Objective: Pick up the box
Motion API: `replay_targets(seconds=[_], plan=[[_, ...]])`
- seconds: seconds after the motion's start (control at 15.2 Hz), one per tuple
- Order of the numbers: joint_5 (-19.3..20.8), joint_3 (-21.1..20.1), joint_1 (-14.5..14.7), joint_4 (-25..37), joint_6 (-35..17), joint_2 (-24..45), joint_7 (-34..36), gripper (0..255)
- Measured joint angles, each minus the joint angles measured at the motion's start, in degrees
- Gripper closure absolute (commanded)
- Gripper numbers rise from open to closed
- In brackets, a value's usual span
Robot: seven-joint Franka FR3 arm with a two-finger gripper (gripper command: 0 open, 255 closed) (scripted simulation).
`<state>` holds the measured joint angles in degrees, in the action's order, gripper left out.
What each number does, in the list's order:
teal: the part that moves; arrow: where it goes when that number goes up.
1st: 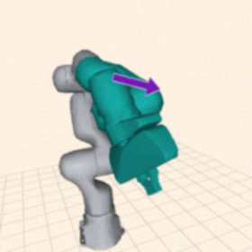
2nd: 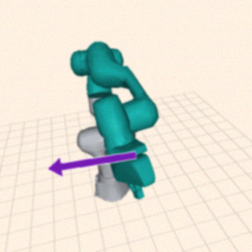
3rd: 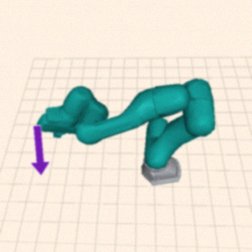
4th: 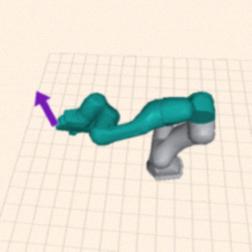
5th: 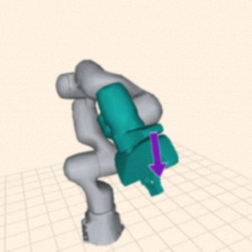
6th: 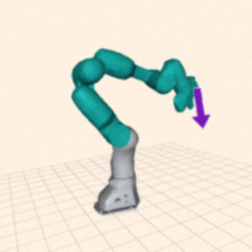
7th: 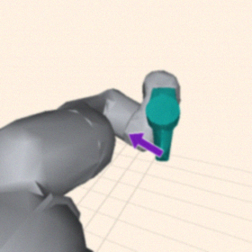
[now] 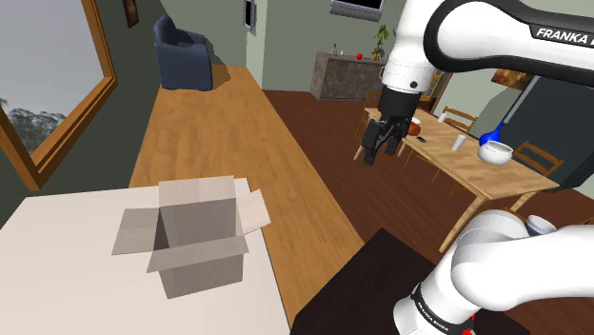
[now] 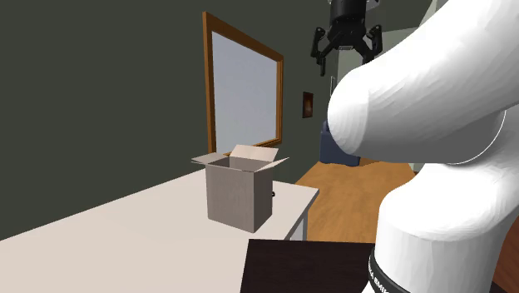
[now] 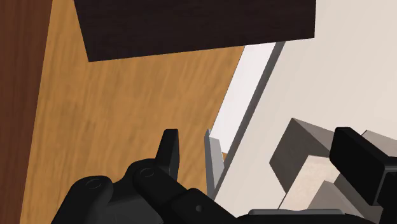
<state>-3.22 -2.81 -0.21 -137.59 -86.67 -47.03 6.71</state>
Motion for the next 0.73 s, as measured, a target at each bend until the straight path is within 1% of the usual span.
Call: replay_targets(seconds=[0.07,0.2,0.46,0.73], plan=[[0.0,0.0,0.0,0.0,0.0,0.0,0.0,0],[-0.22,0.02,0.22,-0.46,-2.46,1.91,-0.56,0],[-1.01,0.0,0.98,-1.93,-10.14,7.69,-2.26,0],[-2.08,-0.35,1.94,-1.59,-17.74,15.04,-3.85,0]])
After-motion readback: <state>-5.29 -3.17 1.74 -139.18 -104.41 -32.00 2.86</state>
